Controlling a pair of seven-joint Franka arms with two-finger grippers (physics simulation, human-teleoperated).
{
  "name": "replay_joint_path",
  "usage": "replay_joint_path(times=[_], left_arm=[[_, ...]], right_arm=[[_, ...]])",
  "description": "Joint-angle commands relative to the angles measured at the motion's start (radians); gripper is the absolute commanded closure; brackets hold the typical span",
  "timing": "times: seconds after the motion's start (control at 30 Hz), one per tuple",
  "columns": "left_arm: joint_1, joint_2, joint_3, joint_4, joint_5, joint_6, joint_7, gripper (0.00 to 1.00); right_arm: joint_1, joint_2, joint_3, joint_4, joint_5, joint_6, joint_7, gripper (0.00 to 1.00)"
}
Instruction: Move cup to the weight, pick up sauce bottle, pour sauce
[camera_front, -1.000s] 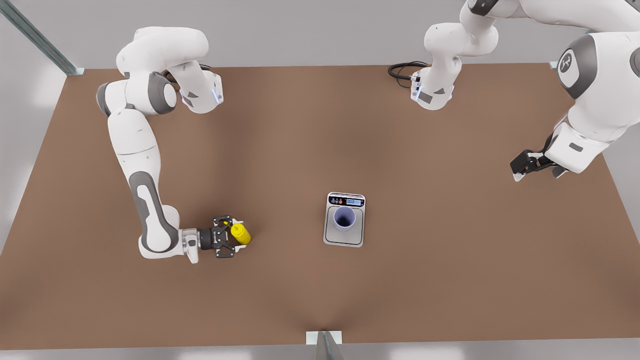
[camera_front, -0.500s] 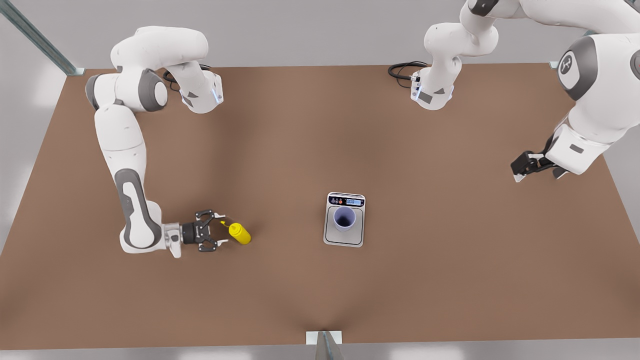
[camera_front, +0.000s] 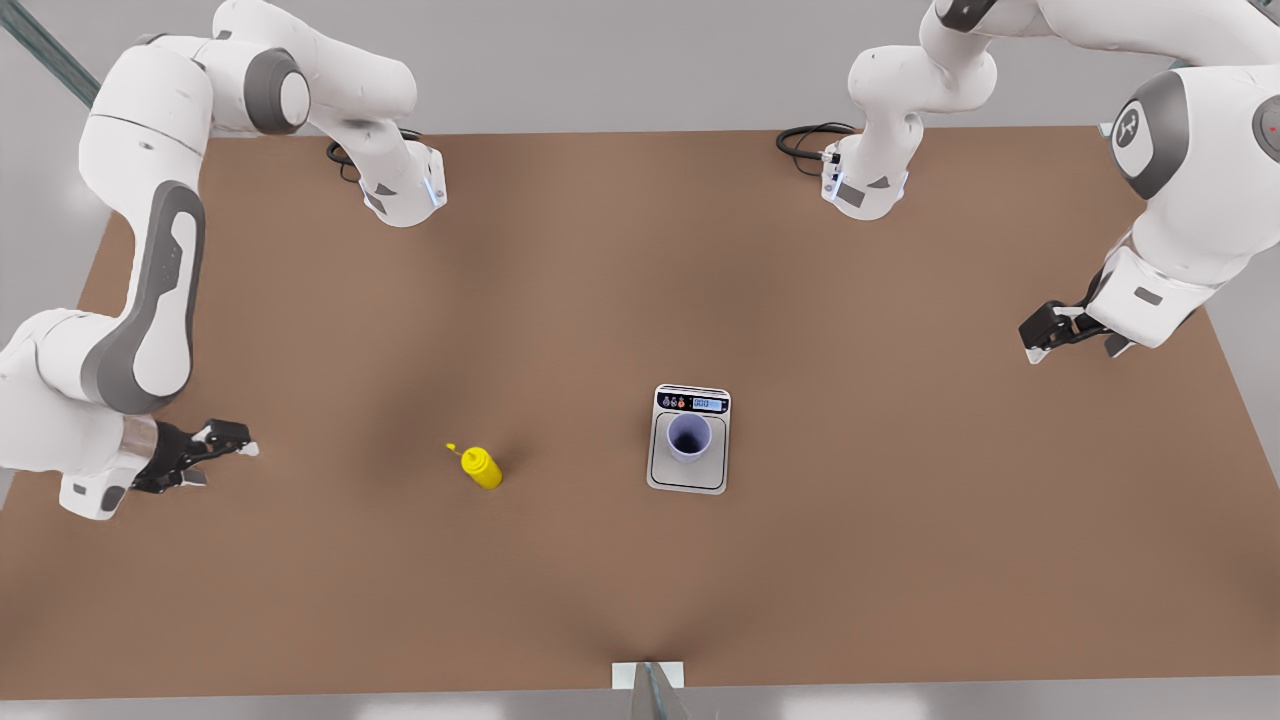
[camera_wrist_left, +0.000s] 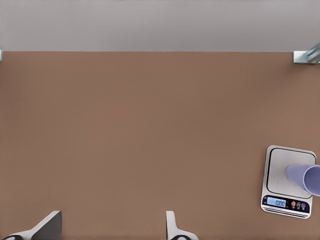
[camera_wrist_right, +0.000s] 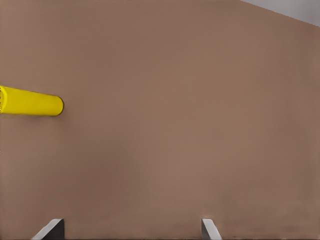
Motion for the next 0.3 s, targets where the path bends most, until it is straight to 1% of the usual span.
replay_joint_path(times=[0.0, 0.03, 0.07, 0.1, 0.17, 0.27], left_arm=[[0.0, 0.0, 0.0, 0.0, 0.002, 0.0, 0.0, 0.0], [0.0, 0.0, 0.0, 0.0, 0.002, 0.0, 0.0, 0.0], [0.002, 0.0, -0.001, 0.0, 0.001, 0.0, 0.0, 0.0], [0.0, 0.001, -0.001, 0.0, 0.001, 0.0, 0.0, 0.0], [0.0, 0.0, -0.001, 0.0, 0.001, 0.0, 0.0, 0.0], [0.0, 0.0, -0.003, 0.0, 0.001, -0.002, 0.0, 0.0]], right_arm=[[0.001, -0.017, 0.002, -0.003, -0.025, 0.0, 0.069, 0.0], [0.025, -0.075, 0.0, -0.043, -0.05, 0.0, 0.218, 0.0], [0.038, -0.143, 0.0, -0.083, -0.054, 0.0, 0.284, 0.0], [0.058, -0.203, 0.0, -0.117, -0.068, 0.0, 0.287, 0.0], [0.062, -0.273, 0.002, -0.169, -0.079, 0.0, 0.325, 0.0], [0.061, -0.283, 0.0, -0.177, -0.077, 0.001, 0.325, 0.0]])
